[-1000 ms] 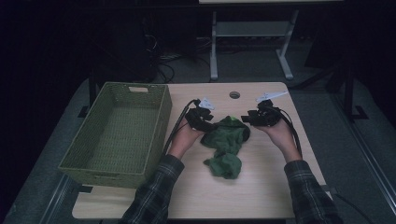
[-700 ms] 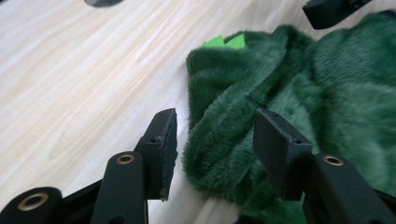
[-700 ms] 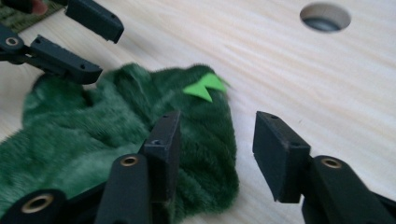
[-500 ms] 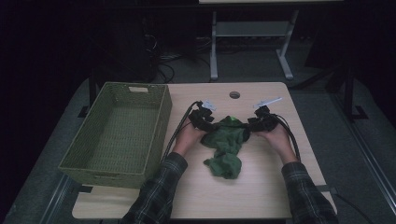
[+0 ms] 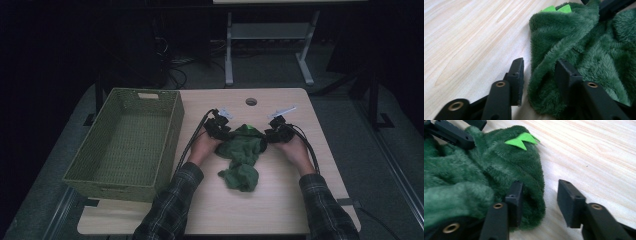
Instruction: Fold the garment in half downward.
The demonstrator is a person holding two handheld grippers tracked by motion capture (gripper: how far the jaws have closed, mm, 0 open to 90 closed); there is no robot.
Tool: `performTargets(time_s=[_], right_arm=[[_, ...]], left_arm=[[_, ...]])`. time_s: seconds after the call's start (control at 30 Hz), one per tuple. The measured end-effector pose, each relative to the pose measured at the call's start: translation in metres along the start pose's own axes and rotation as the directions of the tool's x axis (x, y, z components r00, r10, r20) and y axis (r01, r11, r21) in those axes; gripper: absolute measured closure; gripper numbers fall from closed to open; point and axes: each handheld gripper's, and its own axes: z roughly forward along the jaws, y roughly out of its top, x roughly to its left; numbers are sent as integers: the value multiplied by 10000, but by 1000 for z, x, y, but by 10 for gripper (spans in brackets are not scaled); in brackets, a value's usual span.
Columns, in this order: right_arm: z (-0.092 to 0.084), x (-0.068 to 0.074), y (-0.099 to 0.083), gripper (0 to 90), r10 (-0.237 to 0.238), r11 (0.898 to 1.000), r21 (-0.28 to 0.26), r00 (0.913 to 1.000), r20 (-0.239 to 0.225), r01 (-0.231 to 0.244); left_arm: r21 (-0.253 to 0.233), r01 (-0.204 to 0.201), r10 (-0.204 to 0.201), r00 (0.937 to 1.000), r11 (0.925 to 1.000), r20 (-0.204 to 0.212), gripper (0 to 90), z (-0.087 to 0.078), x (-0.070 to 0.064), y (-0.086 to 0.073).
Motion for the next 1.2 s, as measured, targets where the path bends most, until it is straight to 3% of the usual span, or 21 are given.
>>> performTargets(time_s=[0.13, 0.17, 0.27, 0.33, 0.57, 0.67, 0.73, 0.9, 1.2], right_arm=[[3, -1, -1, 722, 41, 10000, 51, 10000, -49, -41], [3, -1, -1, 722, 41, 10000, 51, 10000, -49, -41], [2, 2, 0, 844, 21, 10000, 19, 9999, -166, -20], [3, 2, 1, 865, -15, 10000, -34, 9998, -216, 15], [-5, 2, 5, 882, 156, 9987, -475, 9987, -488, -179], [-14, 0, 12, 884, 227, 9946, -1003, 9990, -386, -265], [-19, -2, 16, 884, 428, 9931, -1067, 9978, -498, -479], [-28, -5, 27, 884, 350, 9893, -1403, 9989, -316, -391], [-51, -11, 55, 885, 451, 9800, -1935, 9989, -111, -464]], left_arm=[[127, -130, 130, 9999, 9998, 22, 714, 0, 0, 1], [127, -130, 130, 9999, 9998, 22, 744, 0, 0, 1], [224, -133, 131, 9999, 9997, 101, 782, 2, 0, 1], [249, -97, 93, 9999, 9996, 131, 823, 1, 0, 1], [13, 149, -149, 9998, 9999, 90, 871, -5, 3, 4], [-435, 327, -326, 9995, 9985, 27, 873, -14, 2, 11], [-627, 206, -212, 9997, 9978, -96, 873, -20, 2, 17], [-833, 184, -204, 9995, 9964, -233, 873, -28, 4, 27], [-1789, 86, -201, 9978, 9838, -625, 872, -53, 4, 52]])
